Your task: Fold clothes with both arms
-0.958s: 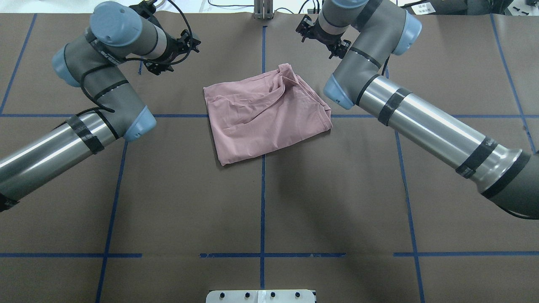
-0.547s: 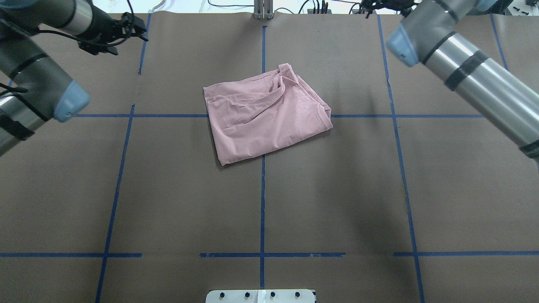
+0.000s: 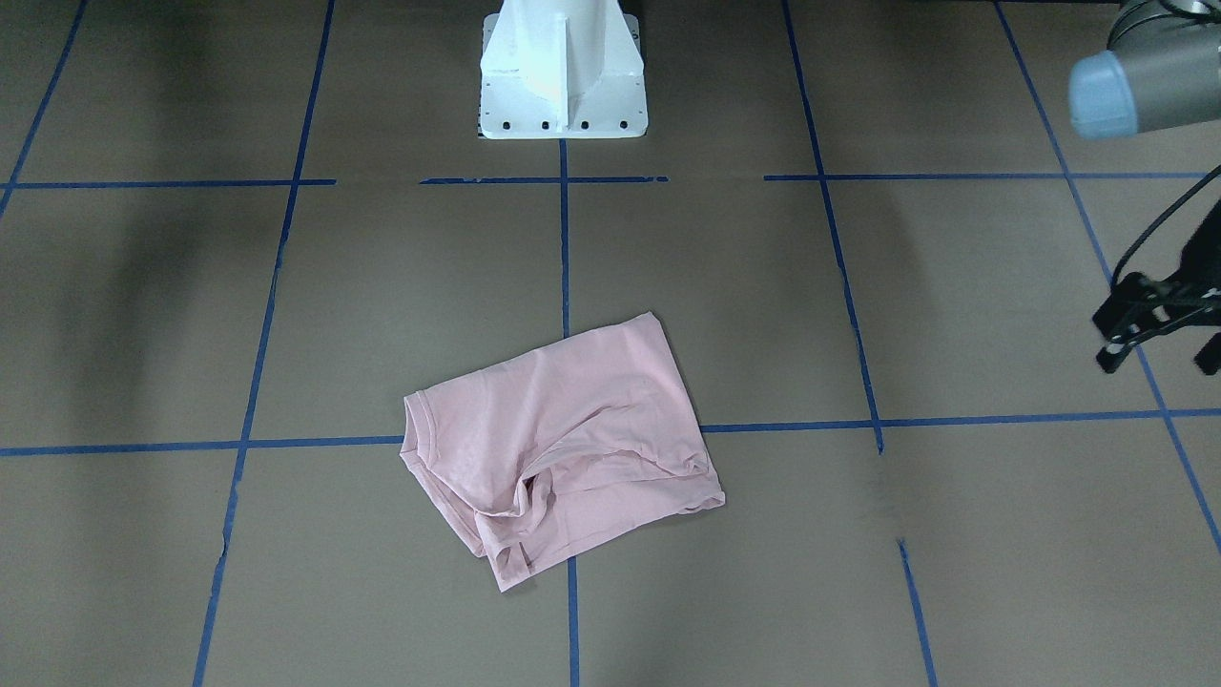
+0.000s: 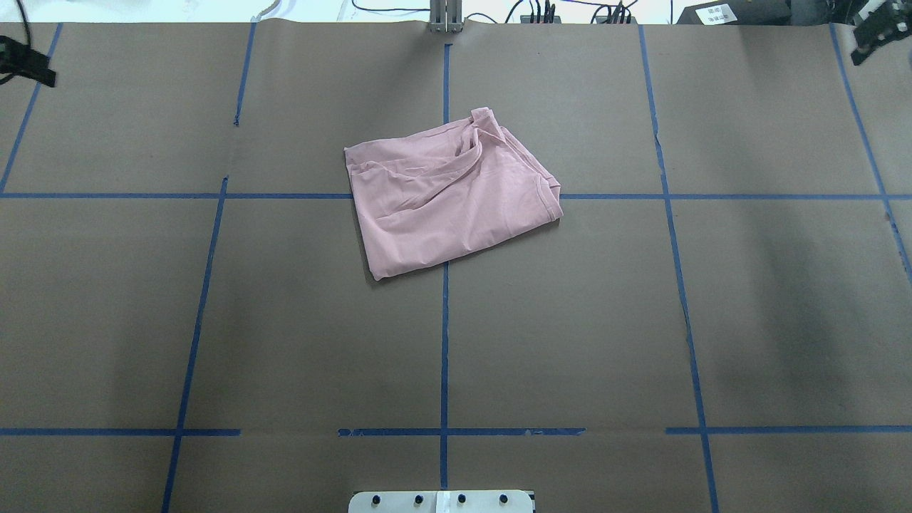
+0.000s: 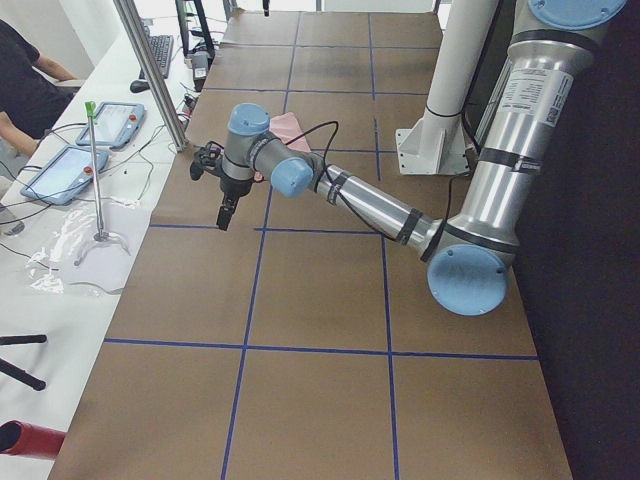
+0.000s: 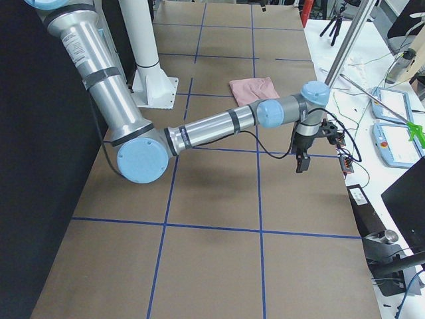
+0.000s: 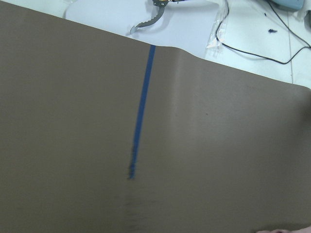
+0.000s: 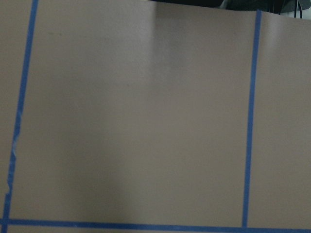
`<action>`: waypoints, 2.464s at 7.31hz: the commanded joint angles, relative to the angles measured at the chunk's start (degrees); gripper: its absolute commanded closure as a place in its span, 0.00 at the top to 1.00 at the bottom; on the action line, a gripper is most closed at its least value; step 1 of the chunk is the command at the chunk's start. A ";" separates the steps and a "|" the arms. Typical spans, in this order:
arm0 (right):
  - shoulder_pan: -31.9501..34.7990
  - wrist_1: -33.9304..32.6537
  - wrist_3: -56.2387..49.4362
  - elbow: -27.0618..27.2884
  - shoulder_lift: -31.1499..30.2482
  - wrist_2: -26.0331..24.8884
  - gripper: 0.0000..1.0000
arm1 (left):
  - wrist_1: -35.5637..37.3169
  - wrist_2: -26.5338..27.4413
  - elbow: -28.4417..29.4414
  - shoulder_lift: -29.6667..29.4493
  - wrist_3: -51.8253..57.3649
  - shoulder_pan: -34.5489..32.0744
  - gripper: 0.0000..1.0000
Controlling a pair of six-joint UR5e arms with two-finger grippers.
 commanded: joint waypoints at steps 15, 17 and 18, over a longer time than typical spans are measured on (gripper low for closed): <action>8.88 3.51 -10.45 4.81 -21.66 4.55 1.00 | 8.58 -11.29 11.67 11.52 29.78 -12.20 1.00; 8.62 4.95 -6.50 4.55 -21.76 5.05 1.00 | 8.50 -11.29 11.41 11.61 29.69 -12.20 1.00; 8.53 4.95 -6.40 4.55 -21.76 5.23 1.00 | 8.50 -11.29 11.49 11.52 29.52 -12.29 1.00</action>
